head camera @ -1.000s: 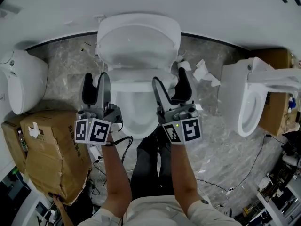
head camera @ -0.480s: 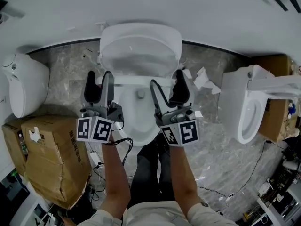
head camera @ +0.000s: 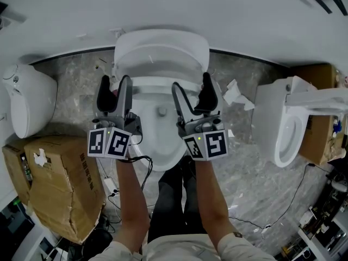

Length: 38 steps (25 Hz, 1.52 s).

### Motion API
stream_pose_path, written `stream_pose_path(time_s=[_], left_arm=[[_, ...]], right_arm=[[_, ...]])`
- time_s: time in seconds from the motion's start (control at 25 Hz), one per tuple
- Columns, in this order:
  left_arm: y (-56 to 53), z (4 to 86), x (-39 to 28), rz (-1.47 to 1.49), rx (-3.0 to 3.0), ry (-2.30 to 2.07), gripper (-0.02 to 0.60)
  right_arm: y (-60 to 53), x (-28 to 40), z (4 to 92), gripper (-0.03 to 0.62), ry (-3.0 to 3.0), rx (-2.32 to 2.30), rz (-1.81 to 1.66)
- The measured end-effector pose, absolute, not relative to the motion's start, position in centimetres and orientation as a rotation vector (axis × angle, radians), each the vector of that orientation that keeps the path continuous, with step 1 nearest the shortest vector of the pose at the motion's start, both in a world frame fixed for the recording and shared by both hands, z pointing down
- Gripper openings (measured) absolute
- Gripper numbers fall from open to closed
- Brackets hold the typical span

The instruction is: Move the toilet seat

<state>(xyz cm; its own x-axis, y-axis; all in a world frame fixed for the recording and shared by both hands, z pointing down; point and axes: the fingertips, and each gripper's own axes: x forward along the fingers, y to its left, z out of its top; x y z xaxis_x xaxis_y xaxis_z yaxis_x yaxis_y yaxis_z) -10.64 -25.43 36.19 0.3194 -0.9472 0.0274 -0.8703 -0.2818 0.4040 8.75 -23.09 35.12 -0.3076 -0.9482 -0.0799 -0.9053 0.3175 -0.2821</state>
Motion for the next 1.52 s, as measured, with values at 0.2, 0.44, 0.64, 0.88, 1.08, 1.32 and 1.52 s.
stream_pose_path(time_s=[0.2,0.44,0.64,0.88,1.08,1.32,1.52], left_arm=[[-26.7,36.2,-10.4,-0.299,2.261,-1.626,0.298],[-28.1,36.1,-9.5,-0.248,2.305,-1.634,0.296],[-29.3,36.3,-9.1,-0.218,2.320,-1.656,0.296],[-30.3,36.3,-8.6,-0.156,2.342,-1.703,0.254],[-30.6,36.2,-8.0,-0.107,2.362,-1.735,0.208],[-30.3,36.3,-7.4,-0.030,2.391,-1.760,0.096],[-29.7,36.9,-7.8,0.007,2.369,-1.802,-0.012]], right_arm=[[-24.4,8.8,35.2,0.354,2.352,-1.696,-0.261],[-25.3,7.0,37.9,0.322,2.600,-1.738,-0.188],[-26.5,7.0,38.3,0.322,2.607,-1.739,-0.151],[-27.7,7.2,38.5,0.321,2.610,-1.737,-0.173],[-28.2,7.8,38.9,0.247,2.611,-1.764,-0.172],[-28.5,7.8,39.3,0.175,2.659,-1.781,-0.195],[-28.4,7.5,38.9,0.155,2.691,-1.765,-0.186]])
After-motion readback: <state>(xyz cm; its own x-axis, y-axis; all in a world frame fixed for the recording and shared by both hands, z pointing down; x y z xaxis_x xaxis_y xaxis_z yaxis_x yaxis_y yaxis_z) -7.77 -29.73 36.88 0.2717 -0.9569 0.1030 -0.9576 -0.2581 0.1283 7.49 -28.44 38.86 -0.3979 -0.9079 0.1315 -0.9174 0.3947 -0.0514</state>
